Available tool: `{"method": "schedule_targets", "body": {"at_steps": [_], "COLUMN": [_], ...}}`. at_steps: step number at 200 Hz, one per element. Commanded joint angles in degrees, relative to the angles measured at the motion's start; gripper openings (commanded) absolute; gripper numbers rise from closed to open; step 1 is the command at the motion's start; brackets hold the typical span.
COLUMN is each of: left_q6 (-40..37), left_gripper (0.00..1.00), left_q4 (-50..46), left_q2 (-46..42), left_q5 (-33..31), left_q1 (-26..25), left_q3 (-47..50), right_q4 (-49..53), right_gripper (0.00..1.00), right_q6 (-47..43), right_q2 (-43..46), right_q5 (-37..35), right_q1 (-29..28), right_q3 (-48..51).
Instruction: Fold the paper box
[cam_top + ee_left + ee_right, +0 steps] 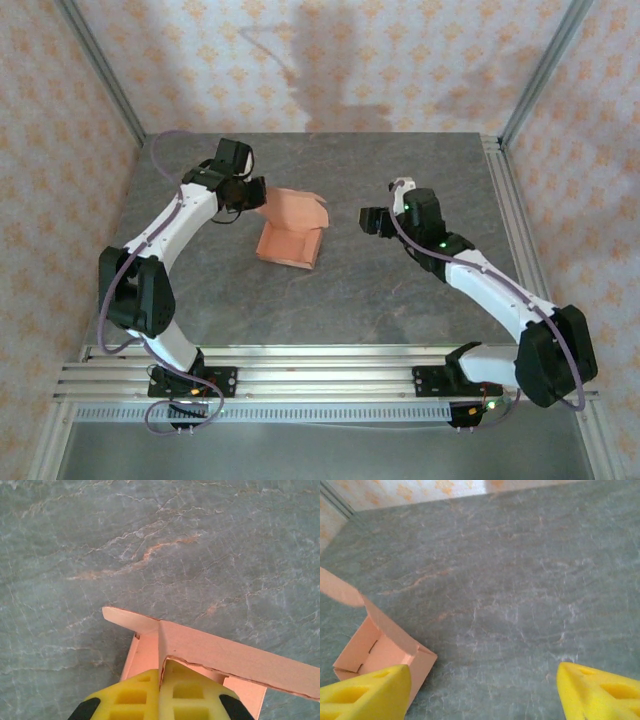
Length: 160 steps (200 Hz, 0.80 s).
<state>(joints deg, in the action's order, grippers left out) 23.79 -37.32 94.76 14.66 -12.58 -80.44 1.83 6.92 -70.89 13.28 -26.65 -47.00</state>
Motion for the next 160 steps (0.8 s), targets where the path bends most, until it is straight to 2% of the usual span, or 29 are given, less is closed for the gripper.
{"method": "schedule_targets", "body": {"at_steps": [1, 43, 77, 111, 130, 160], "left_q6": [11.2, 17.6, 20.6, 18.5, 16.1, 13.2], "left_gripper": [0.0, 0.0, 0.0, 0.0, 0.0, 0.0], "left_q4": [-3.4, -6.7, -5.7, -7.2, -9.7, -11.8], "left_q2": [-0.2, -1.4, -2.0, -0.8, 0.4, 1.3], "left_q5": [-0.3, -4.3, -3.5, -3.8, -4.9, -5.5], "left_q1": [-1.2, -3.1, -4.0, -5.0, -5.9, -7.0], "left_q3": [0.7, 1.3, 3.3, 1.4, -1.1, -3.9], "right_q4": [4.3, 10.4, 8.1, 5.7, 8.6, 11.1], "right_gripper": [0.76, 0.71, 0.64, 0.61, 0.6, 0.62], "right_q6": [6.1, 9.4, 11.3, 9.5, 6.3, 3.7], "right_q2": [-0.3, -6.7, -12.6, -18.2, -20.2, -19.5], "right_q5": [-7.5, -16.9, -16.2, -14.4, -13.7, -12.2], "right_q1": [-3.3, -11.7, -16.1, -16.4, -15.6, -14.4], "right_q3": [-0.6, -4.2, -7.0, -8.6, -11.3, -13.3]}}
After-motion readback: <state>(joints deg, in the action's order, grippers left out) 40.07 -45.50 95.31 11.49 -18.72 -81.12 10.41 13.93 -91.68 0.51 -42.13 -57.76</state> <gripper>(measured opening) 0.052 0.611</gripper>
